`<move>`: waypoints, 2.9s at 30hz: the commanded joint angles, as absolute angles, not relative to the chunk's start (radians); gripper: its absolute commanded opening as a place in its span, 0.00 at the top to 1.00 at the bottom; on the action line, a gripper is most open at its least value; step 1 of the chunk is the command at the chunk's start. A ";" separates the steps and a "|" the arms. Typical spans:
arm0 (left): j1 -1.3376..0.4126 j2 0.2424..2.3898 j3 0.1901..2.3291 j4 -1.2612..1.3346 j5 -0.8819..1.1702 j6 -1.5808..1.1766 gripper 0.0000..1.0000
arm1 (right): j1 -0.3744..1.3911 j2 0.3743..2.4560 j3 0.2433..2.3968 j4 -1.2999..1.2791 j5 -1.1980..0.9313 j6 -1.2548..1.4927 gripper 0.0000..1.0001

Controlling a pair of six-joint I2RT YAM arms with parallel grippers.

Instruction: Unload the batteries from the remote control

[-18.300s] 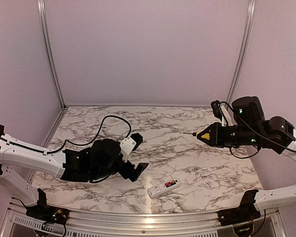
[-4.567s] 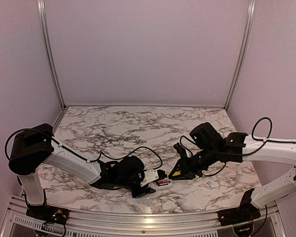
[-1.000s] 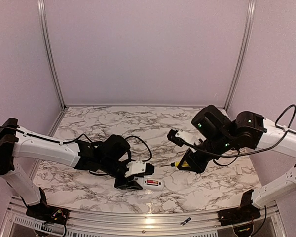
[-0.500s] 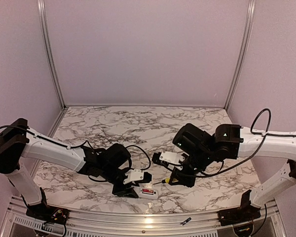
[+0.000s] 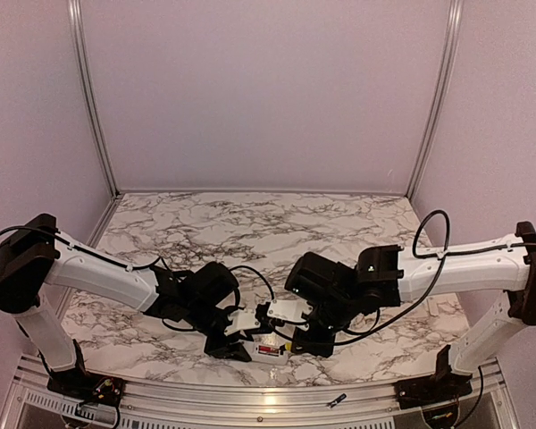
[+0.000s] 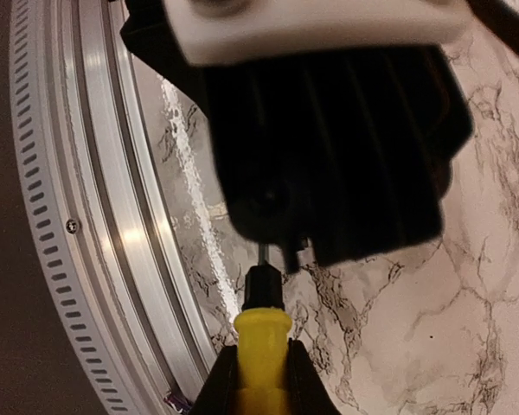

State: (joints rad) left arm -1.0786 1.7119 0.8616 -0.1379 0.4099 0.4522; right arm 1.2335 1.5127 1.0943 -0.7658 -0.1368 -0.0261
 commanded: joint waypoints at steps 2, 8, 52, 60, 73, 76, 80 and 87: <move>-1.072 1.716 0.866 -0.136 0.447 0.444 1.00 | 1.247 1.528 1.093 -0.735 -0.076 -0.006 1.00; -1.071 1.716 0.867 -0.133 0.472 0.426 1.00 | 1.266 1.535 1.077 -0.733 -0.033 0.023 1.00; -1.071 1.779 0.939 -0.182 0.619 0.386 1.00 | 1.462 1.756 1.215 -0.793 0.297 0.146 1.00; -1.072 1.782 0.936 -0.183 0.631 0.386 1.00 | 1.484 1.782 1.248 -0.792 0.321 0.075 1.00; -1.071 1.775 0.921 -0.188 0.639 0.395 1.00 | 1.483 1.725 1.185 -0.942 0.328 0.105 1.00; -1.071 1.775 0.922 -0.192 0.639 0.398 1.00 | 1.483 1.713 1.187 -0.979 0.326 0.114 1.00; -1.071 1.778 0.925 -0.192 0.650 0.398 1.00 | 1.483 1.713 1.186 -0.963 0.323 0.114 1.00; -1.070 1.779 0.947 -0.206 0.697 0.388 1.00 | 1.484 1.798 1.231 -0.854 0.350 0.189 1.00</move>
State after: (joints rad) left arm -1.0527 1.7805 0.9024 -0.2073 0.5453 0.3893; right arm 1.4906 1.7115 1.2228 -0.8612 0.3115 0.1135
